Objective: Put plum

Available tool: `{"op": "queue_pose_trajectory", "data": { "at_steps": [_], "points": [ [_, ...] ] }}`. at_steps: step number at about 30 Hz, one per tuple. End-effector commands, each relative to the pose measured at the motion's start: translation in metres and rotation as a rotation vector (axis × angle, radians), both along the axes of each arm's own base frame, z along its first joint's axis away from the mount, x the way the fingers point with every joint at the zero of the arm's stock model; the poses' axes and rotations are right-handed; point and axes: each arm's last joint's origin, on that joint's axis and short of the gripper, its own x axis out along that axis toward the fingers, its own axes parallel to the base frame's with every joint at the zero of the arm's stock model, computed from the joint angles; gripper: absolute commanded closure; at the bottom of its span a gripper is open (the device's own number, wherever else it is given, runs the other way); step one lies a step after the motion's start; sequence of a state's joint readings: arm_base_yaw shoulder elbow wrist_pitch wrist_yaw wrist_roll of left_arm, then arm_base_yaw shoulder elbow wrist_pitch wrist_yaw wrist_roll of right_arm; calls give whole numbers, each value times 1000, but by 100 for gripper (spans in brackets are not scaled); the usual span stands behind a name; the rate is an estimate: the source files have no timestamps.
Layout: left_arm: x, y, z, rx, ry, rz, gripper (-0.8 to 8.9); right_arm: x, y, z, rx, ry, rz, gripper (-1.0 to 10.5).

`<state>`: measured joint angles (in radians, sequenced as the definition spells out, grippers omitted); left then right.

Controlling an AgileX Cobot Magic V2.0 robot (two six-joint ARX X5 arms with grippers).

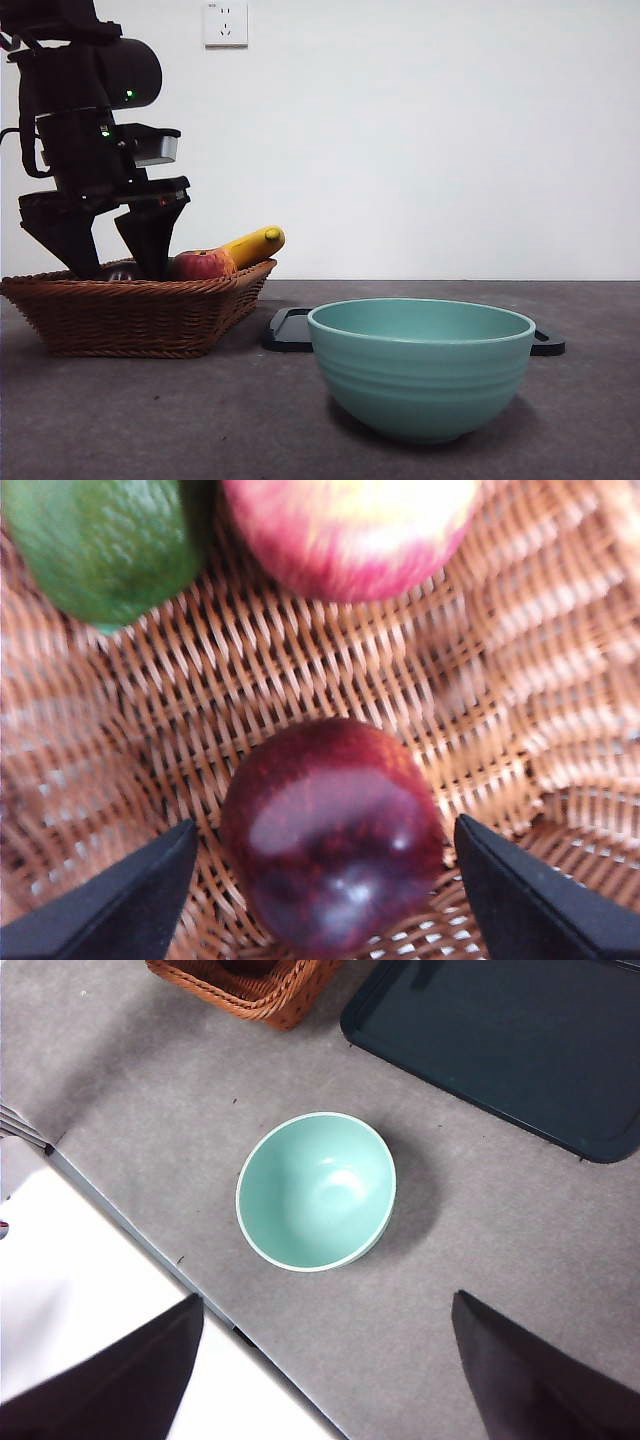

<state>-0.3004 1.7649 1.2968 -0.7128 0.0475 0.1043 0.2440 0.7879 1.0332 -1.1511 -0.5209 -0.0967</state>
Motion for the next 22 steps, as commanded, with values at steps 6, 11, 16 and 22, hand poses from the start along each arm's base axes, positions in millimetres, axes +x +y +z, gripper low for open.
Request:
{"op": "queue_pose_trajectory", "data": {
  "at_steps": [6,11,16,22],
  "points": [
    [9,-7,-7,7,-9,-25,416,1,1,5,10,-8,-1,548],
    [8,-8,-7,7,-9,-27,546,1,1,5,10,-8,-1,548],
    [8,-8,-7,8,-6,-28,569,1,1,5,10,-8,-1,548],
    [7,-8,-2,2,-21,-28,569,1,1,5,10,-8,-1,548]
  ]
}}
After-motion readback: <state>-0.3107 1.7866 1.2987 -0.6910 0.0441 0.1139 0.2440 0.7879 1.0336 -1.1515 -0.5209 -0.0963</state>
